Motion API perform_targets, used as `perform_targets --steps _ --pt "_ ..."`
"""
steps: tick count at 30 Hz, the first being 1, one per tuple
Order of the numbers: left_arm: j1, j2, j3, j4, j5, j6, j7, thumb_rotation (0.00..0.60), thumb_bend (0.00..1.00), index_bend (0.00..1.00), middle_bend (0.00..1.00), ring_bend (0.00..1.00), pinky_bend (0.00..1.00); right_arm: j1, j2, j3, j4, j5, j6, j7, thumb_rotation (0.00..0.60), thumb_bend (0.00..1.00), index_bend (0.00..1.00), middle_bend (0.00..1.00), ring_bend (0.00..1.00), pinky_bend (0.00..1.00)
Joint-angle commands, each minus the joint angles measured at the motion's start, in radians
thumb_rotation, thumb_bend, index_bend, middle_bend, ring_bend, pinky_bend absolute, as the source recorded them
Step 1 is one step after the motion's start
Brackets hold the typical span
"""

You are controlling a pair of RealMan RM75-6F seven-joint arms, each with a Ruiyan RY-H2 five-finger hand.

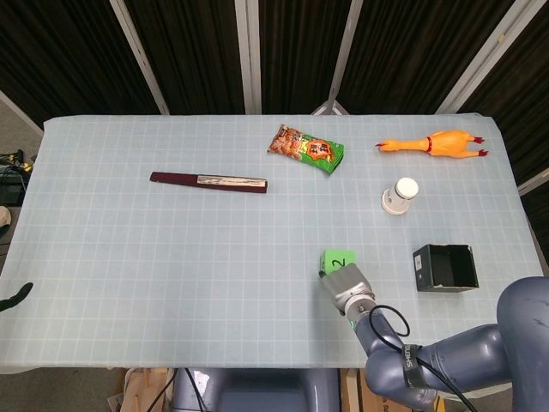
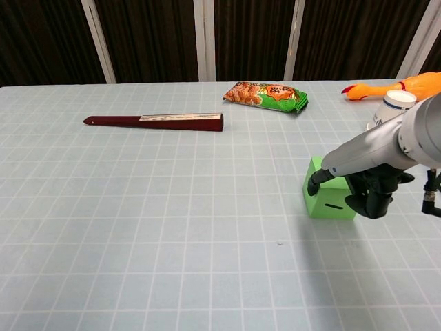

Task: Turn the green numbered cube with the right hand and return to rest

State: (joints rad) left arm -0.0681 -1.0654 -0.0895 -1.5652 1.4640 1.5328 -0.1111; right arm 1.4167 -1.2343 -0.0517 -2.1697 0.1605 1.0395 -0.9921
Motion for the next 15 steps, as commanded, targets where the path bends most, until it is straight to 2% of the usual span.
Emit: perform_targets --steps 1,15 --pt "0.0 0.0 0.001 -0.001 0.001 0.0 0.0 0.6 0.27 0.0 0.0 0.0 0.01 0.001 0.002 -0.003 -0.003 0.002 -0.001 0.0 0.6 0.76 0.13 0.86 0.9 0.81" --pt "-0.001 -0.004 0.002 -0.002 0.004 0.001 0.012 0.6 0.27 0.0 0.0 0.0 0.01 -0.001 0.034 -0.036 -0.012 0.008 -0.028 0.006 0.6 0.77 0.13 0.86 0.9 0.81"
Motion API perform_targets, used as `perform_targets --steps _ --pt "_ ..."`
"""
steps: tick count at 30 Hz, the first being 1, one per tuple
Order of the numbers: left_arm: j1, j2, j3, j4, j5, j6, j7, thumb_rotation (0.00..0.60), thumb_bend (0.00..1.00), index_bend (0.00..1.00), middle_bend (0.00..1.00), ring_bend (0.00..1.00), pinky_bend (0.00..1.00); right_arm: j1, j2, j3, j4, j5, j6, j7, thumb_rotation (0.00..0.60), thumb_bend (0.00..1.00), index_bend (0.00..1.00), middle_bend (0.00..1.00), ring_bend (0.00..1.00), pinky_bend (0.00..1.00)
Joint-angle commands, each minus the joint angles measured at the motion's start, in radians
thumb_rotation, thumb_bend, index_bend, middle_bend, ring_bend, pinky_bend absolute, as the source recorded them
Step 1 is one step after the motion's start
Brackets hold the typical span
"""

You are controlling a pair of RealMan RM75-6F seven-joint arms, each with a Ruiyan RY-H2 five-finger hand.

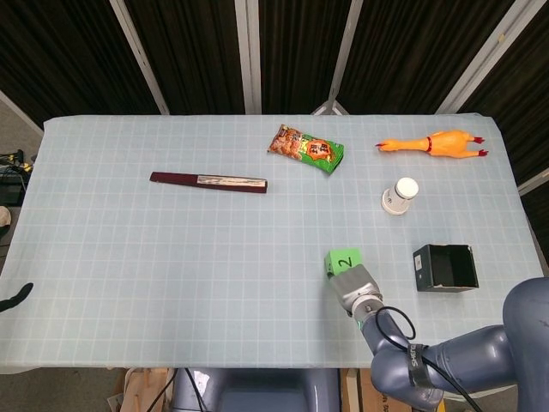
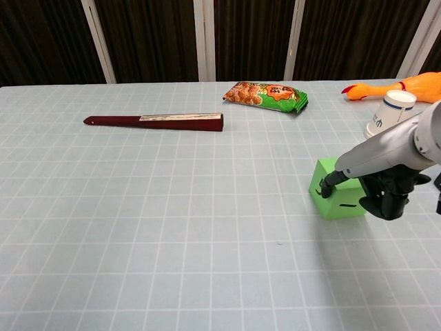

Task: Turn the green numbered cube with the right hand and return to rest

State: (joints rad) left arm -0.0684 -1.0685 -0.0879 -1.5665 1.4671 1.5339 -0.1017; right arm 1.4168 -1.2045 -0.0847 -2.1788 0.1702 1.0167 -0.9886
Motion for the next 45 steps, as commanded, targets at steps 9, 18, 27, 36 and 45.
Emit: perform_targets --steps 9,18,27,36,45 --pt "0.002 -0.001 -0.002 -0.001 -0.004 0.004 0.003 0.6 0.27 0.0 0.0 0.0 0.01 -0.009 0.031 -0.034 -0.032 -0.029 -0.018 0.01 0.6 0.77 0.13 0.86 0.9 0.81" --pt "0.003 -0.001 -0.001 -0.002 -0.001 0.007 0.003 0.6 0.27 0.0 0.0 0.0 0.01 -0.021 0.055 -0.065 -0.042 -0.05 -0.03 0.031 0.6 0.77 0.13 0.86 0.9 0.81" --pt "0.003 -0.004 0.0 -0.004 0.0 0.006 0.012 0.6 0.27 0.0 0.0 0.0 0.01 -0.032 0.084 -0.093 -0.032 -0.069 -0.058 0.057 0.6 0.77 0.13 0.86 0.9 0.81" --pt "0.003 -0.006 0.0 -0.005 -0.001 0.008 0.02 0.6 0.27 0.0 0.0 0.0 0.01 -0.035 0.115 -0.127 -0.013 -0.066 -0.094 0.073 0.6 0.77 0.13 0.86 0.9 0.81" --pt "0.004 -0.008 0.0 -0.007 0.0 0.01 0.028 0.6 0.27 0.0 0.0 0.0 0.01 -0.039 0.14 -0.151 0.009 -0.075 -0.131 0.096 0.6 0.76 0.13 0.86 0.9 0.81"
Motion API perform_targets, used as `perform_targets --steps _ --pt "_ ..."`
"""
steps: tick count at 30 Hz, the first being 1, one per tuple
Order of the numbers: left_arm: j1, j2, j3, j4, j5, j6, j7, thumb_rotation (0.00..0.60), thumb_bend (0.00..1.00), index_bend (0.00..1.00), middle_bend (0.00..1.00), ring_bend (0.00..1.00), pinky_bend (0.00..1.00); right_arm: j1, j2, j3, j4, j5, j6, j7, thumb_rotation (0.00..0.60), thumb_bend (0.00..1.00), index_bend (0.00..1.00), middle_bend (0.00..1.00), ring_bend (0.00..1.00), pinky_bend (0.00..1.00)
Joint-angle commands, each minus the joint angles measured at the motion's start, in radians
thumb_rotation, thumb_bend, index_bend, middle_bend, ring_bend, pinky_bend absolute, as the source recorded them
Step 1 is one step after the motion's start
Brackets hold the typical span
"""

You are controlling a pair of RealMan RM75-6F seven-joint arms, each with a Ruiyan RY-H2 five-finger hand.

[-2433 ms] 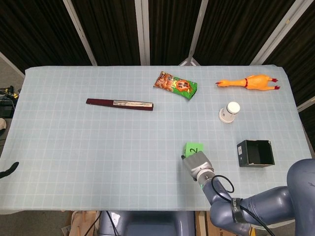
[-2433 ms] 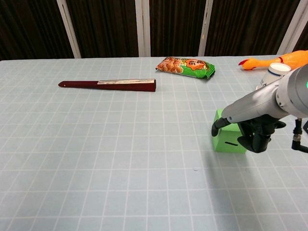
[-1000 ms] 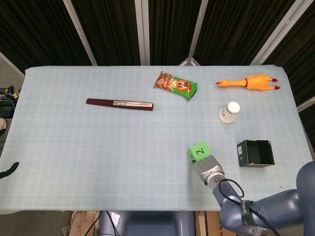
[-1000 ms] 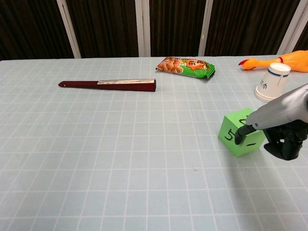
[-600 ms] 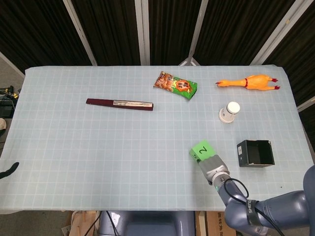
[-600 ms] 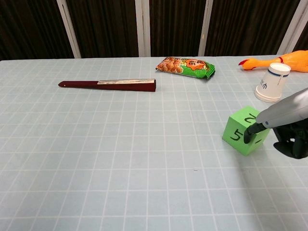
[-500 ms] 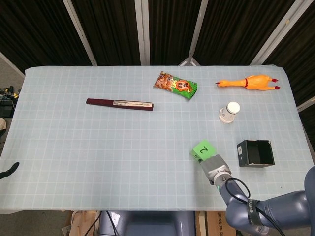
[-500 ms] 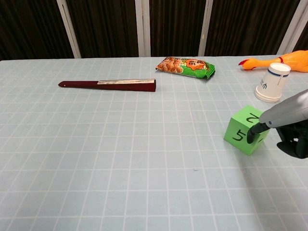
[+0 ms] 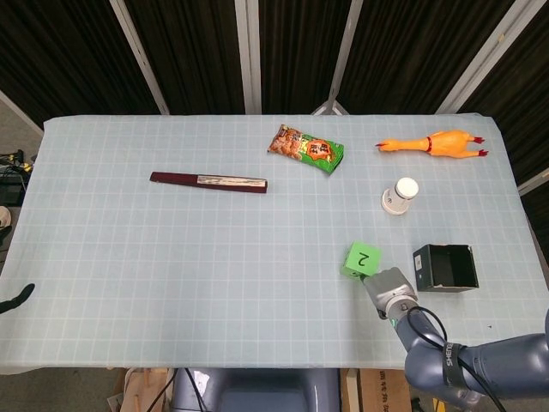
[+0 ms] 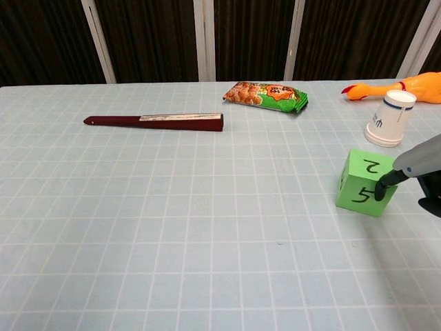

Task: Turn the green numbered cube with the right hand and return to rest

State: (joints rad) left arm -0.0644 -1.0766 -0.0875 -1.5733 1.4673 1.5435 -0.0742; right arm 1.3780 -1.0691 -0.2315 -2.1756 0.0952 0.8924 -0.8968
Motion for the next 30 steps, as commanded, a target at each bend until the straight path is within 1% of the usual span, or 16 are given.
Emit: perform_targets --steps 1,20,30 --pt "0.0 0.0 0.0 -0.001 -0.001 0.0 0.001 0.6 0.27 0.0 0.0 0.0 0.01 0.002 0.007 -0.007 0.011 0.004 -0.015 0.007 0.6 0.76 0.13 0.86 0.9 0.81" --pt "0.0 0.002 -0.001 -0.003 -0.004 -0.003 0.001 0.6 0.27 0.0 0.0 0.0 0.01 0.044 0.025 -0.068 0.139 0.114 -0.144 0.046 0.6 0.77 0.14 0.86 0.9 0.81" --pt "0.0 -0.002 -0.001 -0.004 -0.004 -0.002 0.01 0.6 0.27 0.0 0.0 0.0 0.01 0.047 0.035 -0.088 0.184 0.097 -0.205 0.09 0.6 0.77 0.14 0.86 0.9 0.81"
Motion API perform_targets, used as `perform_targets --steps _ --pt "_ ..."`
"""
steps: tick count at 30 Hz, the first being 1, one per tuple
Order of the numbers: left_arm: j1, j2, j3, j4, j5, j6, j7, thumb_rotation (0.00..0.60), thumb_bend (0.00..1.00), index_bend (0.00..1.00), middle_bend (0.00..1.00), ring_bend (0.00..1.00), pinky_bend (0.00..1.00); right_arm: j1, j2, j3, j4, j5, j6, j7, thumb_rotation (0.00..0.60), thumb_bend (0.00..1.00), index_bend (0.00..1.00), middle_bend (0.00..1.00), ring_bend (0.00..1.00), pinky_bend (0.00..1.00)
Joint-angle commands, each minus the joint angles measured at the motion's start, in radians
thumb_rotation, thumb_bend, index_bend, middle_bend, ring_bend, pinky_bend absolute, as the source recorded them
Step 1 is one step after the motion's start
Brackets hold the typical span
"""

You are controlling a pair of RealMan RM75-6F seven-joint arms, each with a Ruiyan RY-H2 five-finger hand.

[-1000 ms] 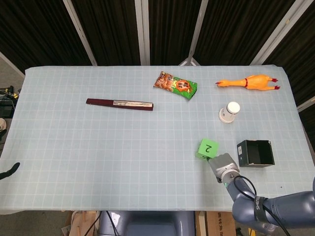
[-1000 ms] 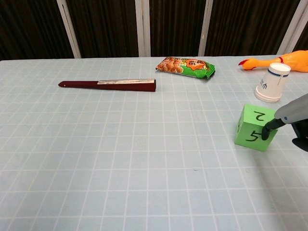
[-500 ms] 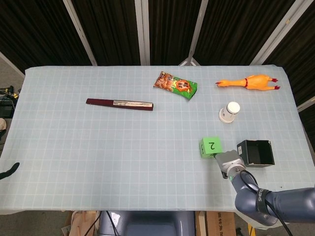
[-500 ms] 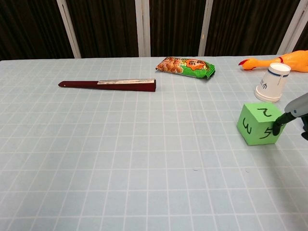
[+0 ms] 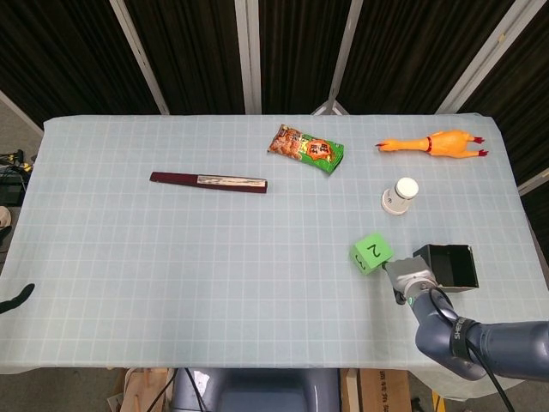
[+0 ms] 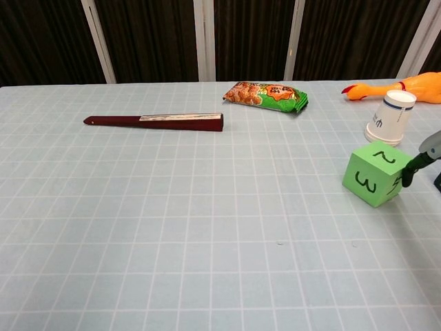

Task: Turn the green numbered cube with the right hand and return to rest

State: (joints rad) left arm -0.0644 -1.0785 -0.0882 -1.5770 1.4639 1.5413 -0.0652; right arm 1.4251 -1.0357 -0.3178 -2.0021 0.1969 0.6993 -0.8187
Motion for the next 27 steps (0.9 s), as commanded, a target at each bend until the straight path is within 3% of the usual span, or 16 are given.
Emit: perform_targets --steps 1,13,27 --pt "0.0 0.0 0.0 0.0 -0.001 -0.001 0.001 0.6 0.27 0.0 0.0 0.0 0.01 0.0 0.002 -0.003 0.018 -0.006 -0.019 0.018 0.6 0.77 0.14 0.86 0.9 0.81" --pt "0.0 0.002 -0.002 0.0 -0.004 -0.002 -0.003 0.6 0.27 0.0 0.0 0.0 0.01 0.021 -0.03 -0.051 0.131 0.039 -0.084 0.063 0.6 0.77 0.14 0.86 0.9 0.81" --pt "0.0 -0.002 -0.002 -0.002 -0.005 0.0 0.008 0.6 0.27 0.0 0.0 0.0 0.01 0.035 -0.047 -0.086 0.226 0.011 -0.18 0.152 0.6 0.77 0.14 0.86 0.9 0.81"
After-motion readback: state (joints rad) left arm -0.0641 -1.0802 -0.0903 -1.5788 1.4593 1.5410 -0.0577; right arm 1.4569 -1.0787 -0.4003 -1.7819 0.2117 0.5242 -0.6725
